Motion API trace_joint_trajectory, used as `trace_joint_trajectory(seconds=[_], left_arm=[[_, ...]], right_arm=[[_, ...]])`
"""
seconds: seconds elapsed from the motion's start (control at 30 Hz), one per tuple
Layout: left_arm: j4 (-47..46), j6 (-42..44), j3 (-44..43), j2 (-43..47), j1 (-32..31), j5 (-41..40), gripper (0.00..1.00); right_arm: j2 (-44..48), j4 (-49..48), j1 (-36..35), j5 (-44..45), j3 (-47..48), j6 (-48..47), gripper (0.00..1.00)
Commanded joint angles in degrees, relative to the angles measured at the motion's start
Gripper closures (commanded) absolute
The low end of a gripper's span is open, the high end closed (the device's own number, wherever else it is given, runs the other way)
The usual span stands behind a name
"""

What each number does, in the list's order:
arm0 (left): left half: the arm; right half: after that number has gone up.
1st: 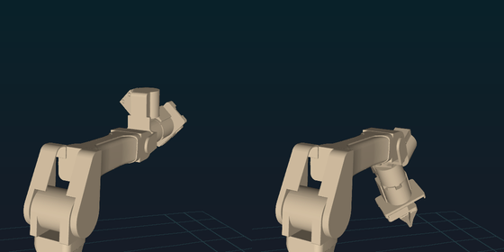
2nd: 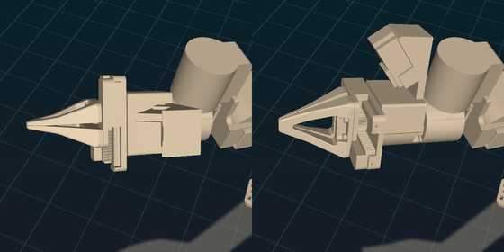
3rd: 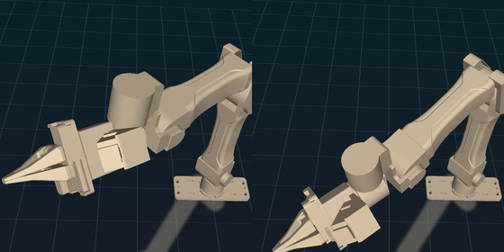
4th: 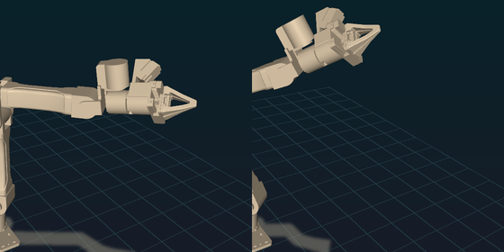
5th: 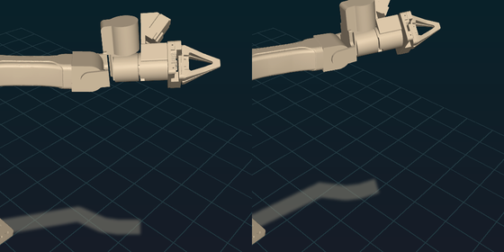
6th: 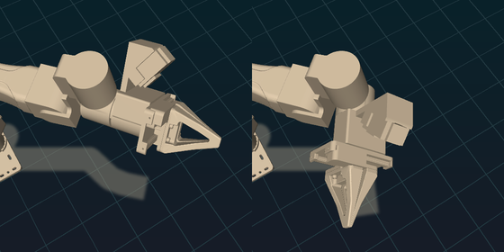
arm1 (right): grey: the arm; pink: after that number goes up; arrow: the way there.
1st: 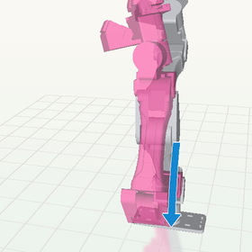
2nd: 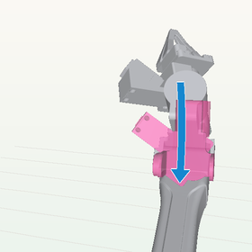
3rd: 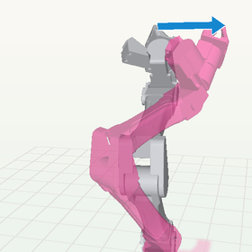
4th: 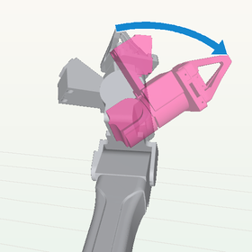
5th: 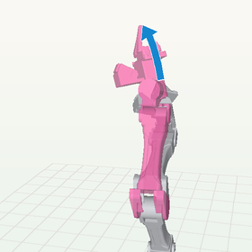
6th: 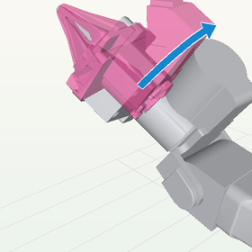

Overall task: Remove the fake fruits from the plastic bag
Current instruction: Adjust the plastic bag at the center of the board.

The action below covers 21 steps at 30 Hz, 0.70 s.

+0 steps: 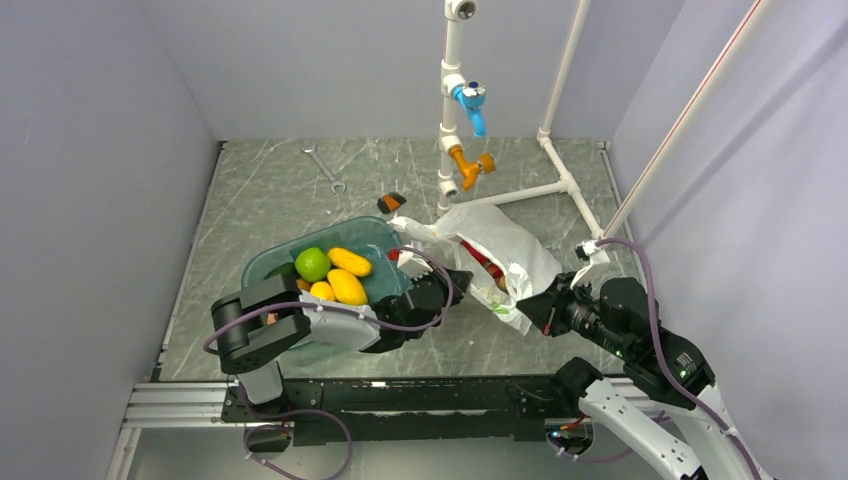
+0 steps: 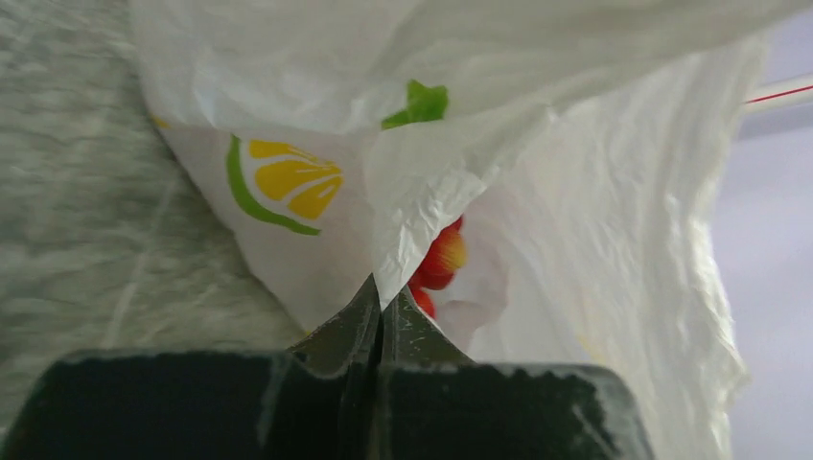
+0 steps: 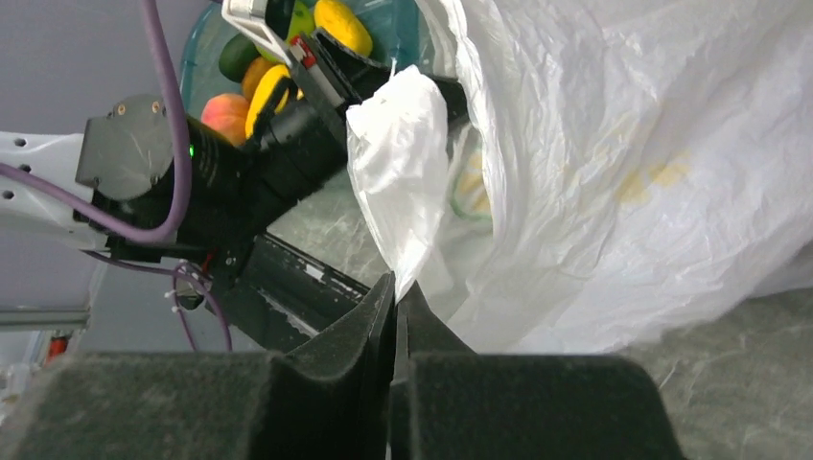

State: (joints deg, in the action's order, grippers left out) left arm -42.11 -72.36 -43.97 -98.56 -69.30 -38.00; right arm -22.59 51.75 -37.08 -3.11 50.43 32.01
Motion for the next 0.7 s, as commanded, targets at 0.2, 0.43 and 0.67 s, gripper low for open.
trace_joint_trajectory(seconds=[0.2,0.43,0.67], left_arm=[[-1.2,7.2,7.1,7.2,3.6,11.5,1.0],[2.5,10.0,5.7,7.9,3.1,16.0,1.0],[5.8,11.8,5.5,9.0,2.9,16.5,1.0]], right_arm=[[9.3,7.7,0.0,-9.4,-4.4,13.3,0.79],[5.3,11.9,0.0,-5.6,3.1,7.4,0.69],[-4.2,10.4,0.0,8.2,16.8,-3.8,0.45]])
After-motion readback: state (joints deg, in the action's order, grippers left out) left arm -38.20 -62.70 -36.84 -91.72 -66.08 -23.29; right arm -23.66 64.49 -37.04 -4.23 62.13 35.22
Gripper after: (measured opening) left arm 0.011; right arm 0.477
